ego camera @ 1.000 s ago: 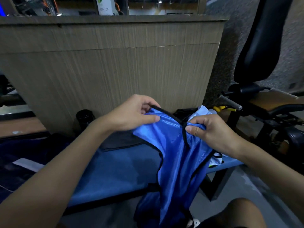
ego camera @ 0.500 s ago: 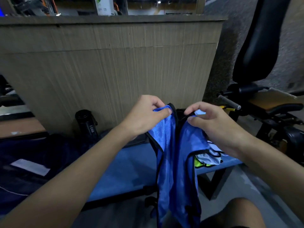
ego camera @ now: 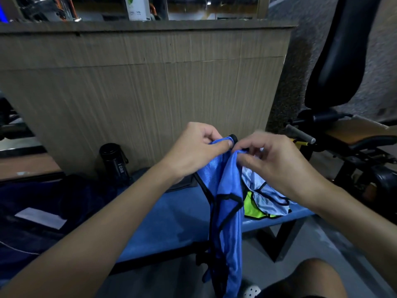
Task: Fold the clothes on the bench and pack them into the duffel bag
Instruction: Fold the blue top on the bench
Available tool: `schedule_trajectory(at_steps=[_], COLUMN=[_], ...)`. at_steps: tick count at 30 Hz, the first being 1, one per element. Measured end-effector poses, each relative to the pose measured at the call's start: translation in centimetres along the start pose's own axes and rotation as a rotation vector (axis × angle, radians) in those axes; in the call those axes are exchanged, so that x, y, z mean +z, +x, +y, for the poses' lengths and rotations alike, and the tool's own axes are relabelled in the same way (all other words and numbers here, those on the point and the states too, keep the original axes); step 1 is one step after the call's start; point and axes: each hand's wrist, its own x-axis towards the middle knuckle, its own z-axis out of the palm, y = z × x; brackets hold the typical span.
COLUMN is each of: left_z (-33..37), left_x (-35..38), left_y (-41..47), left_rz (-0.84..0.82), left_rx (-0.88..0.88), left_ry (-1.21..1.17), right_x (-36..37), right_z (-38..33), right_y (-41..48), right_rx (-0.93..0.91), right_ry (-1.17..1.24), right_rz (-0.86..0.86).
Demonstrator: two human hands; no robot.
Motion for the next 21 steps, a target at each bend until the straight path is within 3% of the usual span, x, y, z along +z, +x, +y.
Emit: schedule_trajectory(at_steps=[9,15,21], left_z=[-0.8,-1.6,-0.4], left_x=[-0.2,-0.5,-1.0], left_y=[-0.3,-0.7,-0.3], left_rz=[-0.036,-0.079,-0.124], left_rx=[-0.038,0.056,0.168], left_ry=[-0.145,-0.174,-0.024], right_x=[0.2,0.0,-1.1], right_z=[0.4,0.7,-0.4], right_y=[0.2,0.6,1.0], right_rx=[0.048,0.029,-0.018], right_ry=[0.074,0.158,0.043], right_rz=[0.073,0.075,-0.113])
